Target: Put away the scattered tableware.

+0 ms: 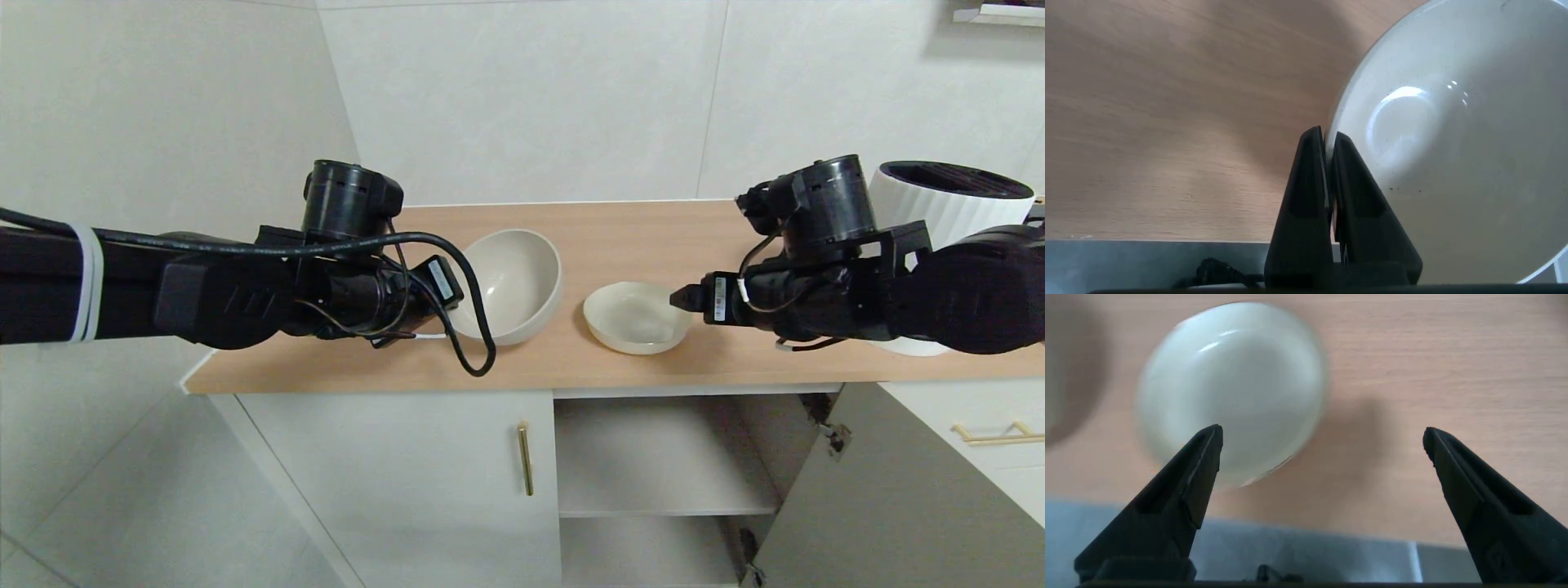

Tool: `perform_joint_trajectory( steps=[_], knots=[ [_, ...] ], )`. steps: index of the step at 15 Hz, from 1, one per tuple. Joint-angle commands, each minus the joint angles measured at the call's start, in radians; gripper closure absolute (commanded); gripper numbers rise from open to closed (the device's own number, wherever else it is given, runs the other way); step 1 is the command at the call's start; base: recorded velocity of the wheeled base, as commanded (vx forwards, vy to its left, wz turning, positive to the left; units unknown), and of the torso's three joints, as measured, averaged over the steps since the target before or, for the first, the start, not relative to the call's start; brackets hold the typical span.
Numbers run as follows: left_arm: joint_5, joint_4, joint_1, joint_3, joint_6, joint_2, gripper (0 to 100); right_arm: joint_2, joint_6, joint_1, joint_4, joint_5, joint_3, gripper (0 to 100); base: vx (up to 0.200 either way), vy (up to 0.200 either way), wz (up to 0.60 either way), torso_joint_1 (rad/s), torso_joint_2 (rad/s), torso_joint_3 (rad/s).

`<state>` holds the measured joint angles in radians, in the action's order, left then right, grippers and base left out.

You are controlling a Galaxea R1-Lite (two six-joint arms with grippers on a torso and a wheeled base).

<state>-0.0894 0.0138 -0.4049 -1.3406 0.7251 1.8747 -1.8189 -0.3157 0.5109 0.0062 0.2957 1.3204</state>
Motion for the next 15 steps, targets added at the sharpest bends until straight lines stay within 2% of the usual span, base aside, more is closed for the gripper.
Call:
perform_joint_trajectory(
  steps=[1,3,7,15],
  knots=[
    [-0.001,0.000,0.000,0.000,0.000,-0.006,100,-0.063,0.000,0.000,-0.002,0.033,0.025,0,0.000,0.000,0.00,0.000,0.00,0.000],
    [-0.001,0.002,0.000,0.001,0.002,-0.014,100,-0.088,-0.002,0.001,-0.009,0.059,0.042,0,0.000,0.000,0.00,0.000,0.00,0.000],
    [-0.001,0.002,0.000,0.003,0.002,-0.017,100,-0.180,-0.019,0.009,-0.124,0.151,0.059,0,0.000,0.000,0.00,0.000,0.00,0.000],
    [-0.001,0.002,0.000,0.003,0.002,-0.017,100,-0.215,-0.043,0.009,-0.129,0.154,0.085,0,0.000,0.000,0.00,0.000,0.00,0.000]
  ],
)
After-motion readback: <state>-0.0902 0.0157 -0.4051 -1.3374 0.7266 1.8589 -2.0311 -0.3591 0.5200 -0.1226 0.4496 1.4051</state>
